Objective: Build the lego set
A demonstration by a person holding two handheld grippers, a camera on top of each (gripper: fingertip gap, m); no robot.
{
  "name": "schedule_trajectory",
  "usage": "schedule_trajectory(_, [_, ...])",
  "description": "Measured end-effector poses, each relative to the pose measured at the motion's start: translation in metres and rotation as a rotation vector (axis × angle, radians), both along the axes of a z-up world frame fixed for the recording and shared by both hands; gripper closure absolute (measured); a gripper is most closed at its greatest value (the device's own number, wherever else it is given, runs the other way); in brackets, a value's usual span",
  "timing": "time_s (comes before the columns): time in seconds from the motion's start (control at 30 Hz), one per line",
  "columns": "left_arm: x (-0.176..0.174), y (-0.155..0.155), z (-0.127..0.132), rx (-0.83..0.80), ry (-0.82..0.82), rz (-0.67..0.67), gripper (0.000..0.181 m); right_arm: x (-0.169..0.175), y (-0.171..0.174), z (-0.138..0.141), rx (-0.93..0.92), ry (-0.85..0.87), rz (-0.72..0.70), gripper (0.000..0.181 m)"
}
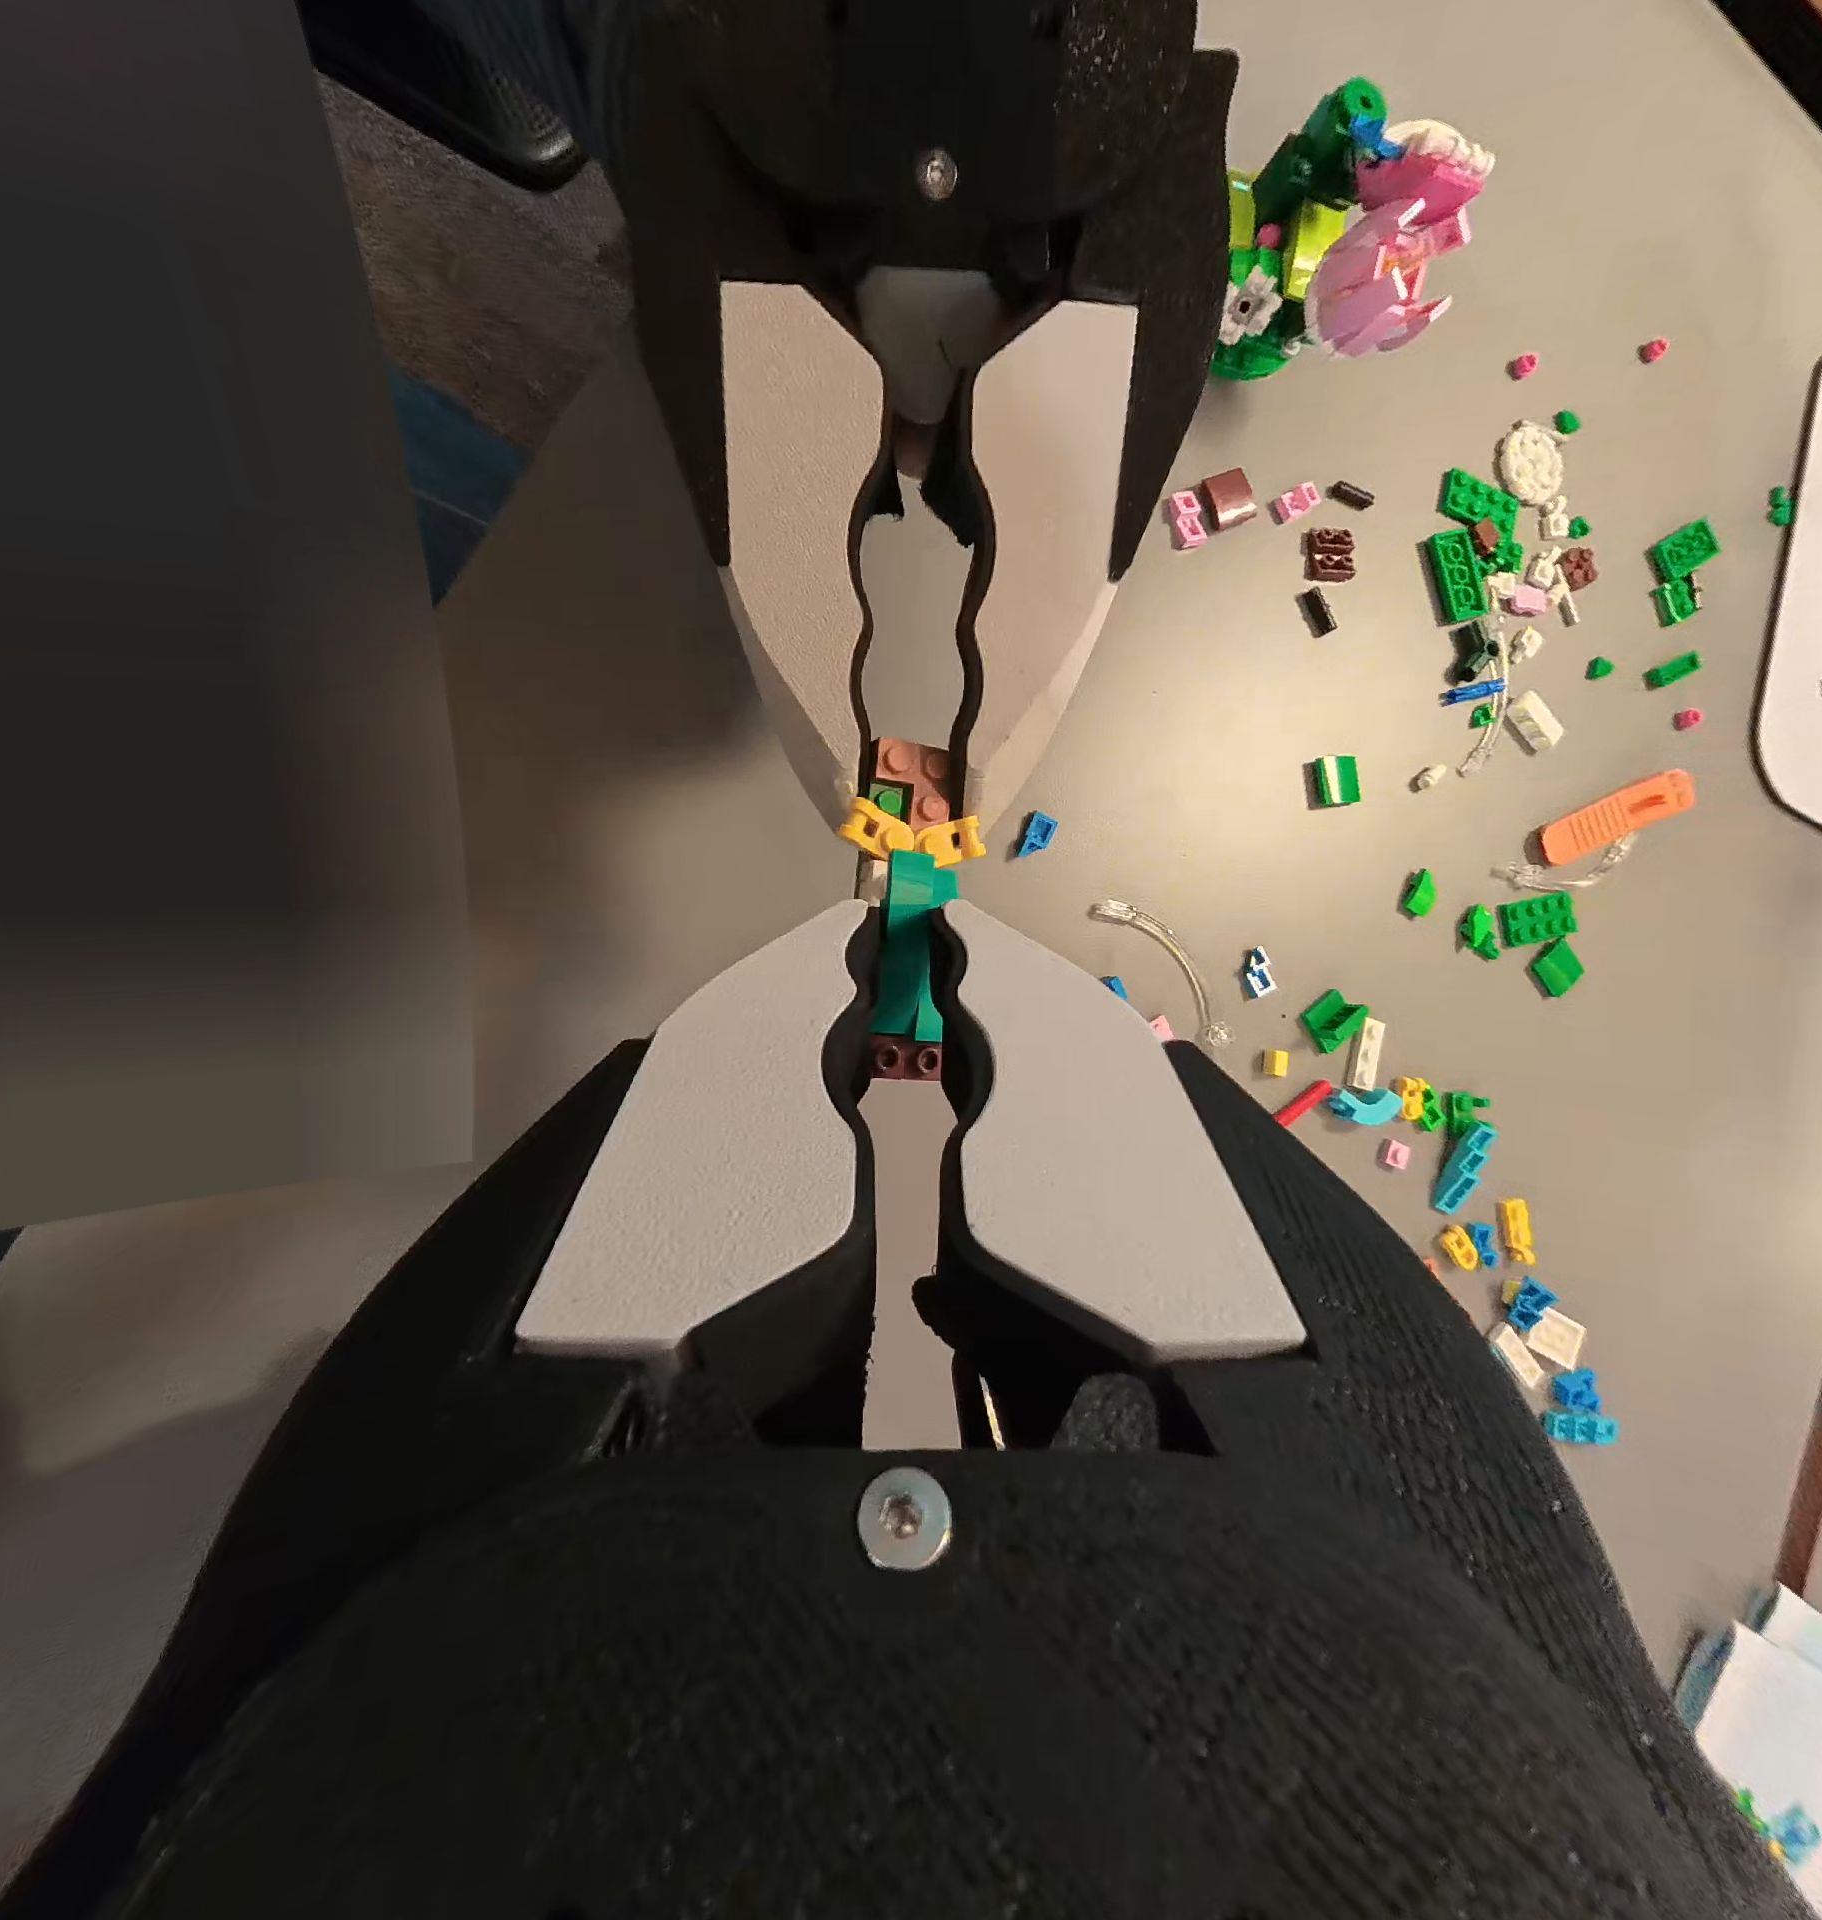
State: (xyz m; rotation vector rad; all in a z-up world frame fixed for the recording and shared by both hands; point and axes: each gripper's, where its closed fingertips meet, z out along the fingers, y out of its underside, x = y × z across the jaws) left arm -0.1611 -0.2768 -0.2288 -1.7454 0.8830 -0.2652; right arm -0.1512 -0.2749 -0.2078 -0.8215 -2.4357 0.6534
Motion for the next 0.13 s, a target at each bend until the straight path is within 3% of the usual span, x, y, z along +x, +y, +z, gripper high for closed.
schedule_trajectory(0.13, [-0.002, 0.001, -0.011, -0.022, 0.038, 0.008, 0.163, 0.001, -0.005, 0.008, -0.032, 0.127, 0.048, 0.175])
